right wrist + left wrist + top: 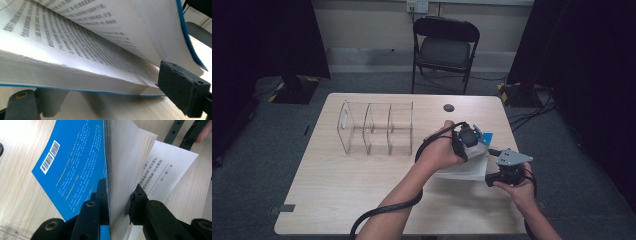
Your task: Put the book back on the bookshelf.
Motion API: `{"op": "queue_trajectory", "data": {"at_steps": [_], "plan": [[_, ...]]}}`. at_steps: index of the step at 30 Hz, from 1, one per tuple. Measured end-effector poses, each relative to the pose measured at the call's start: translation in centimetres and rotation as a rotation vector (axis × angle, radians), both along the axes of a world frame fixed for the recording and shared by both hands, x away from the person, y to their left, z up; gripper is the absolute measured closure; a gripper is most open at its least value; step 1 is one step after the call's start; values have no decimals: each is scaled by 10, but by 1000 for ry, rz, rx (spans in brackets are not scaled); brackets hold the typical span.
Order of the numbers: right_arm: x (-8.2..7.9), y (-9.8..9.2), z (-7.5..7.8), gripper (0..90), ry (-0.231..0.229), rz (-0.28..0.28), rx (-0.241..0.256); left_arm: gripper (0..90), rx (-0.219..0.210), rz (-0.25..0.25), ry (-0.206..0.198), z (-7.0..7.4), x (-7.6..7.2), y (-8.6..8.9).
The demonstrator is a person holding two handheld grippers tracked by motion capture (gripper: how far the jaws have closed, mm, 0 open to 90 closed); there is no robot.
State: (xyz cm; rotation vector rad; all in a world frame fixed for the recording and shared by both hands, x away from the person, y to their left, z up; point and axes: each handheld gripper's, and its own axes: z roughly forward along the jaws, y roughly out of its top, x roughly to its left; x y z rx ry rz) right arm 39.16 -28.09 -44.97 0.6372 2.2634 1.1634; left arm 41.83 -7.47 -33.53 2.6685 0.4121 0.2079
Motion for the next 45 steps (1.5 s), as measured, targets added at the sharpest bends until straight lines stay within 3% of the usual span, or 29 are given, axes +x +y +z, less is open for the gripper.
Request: {"op": "queue_trajectory", "data": {"at_steps": [6,24,29,37,45], "plan": [[-3,-2,7,126,-51,-15,21,739,16,-44,-18,-2,-2,-6],[0,-3,12,108,-59,-9,14,741,54,-88,-25,2,-2,-11],[1,-1,15,107,-62,12,-9,742,62,-88,-22,3,-2,-11],[1,-1,15,102,-63,19,-3,743,78,-97,-29,5,-2,-12],[2,3,23,108,-105,76,-17,744,92,-107,-31,16,-2,-11]]}}
